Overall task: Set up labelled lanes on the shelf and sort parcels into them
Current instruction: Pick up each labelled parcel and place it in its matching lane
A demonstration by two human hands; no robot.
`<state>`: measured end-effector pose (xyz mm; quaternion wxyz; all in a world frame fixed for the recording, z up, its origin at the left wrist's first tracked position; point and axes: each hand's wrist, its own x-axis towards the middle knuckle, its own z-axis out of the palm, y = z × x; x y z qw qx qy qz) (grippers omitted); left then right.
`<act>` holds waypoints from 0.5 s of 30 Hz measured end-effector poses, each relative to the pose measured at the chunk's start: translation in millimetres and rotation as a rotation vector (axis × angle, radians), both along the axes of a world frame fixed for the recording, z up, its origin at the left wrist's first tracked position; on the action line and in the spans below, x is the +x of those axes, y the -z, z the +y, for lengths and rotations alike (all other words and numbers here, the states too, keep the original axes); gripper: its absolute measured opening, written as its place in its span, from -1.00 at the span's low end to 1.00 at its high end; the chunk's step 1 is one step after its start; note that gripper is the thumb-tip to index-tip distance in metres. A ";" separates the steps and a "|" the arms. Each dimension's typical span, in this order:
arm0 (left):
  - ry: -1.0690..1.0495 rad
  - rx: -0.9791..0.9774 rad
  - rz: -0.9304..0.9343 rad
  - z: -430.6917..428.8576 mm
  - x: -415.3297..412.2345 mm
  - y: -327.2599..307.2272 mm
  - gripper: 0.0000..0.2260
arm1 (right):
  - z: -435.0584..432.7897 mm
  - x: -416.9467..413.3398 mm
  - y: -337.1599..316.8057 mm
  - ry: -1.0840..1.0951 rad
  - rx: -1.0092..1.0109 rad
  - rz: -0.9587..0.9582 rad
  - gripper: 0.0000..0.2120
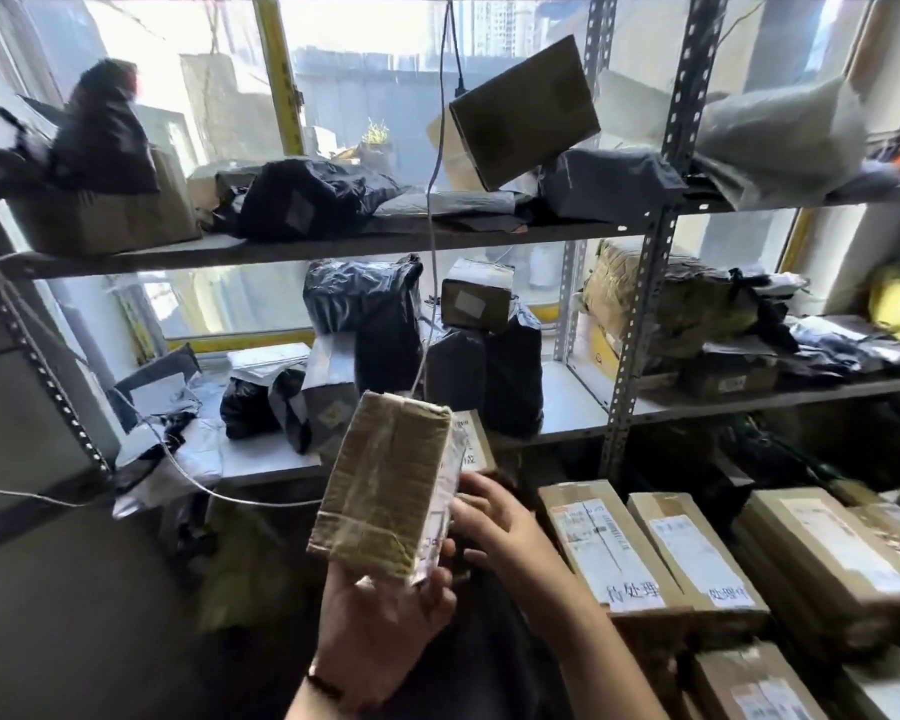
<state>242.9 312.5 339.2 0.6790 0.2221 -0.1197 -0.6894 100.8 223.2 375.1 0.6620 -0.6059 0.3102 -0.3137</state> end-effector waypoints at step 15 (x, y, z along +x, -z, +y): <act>0.358 -0.016 -0.215 79.7 -68.1 51.6 -0.41 | 115.3 -63.3 16.2 0.186 0.196 -0.099 -0.50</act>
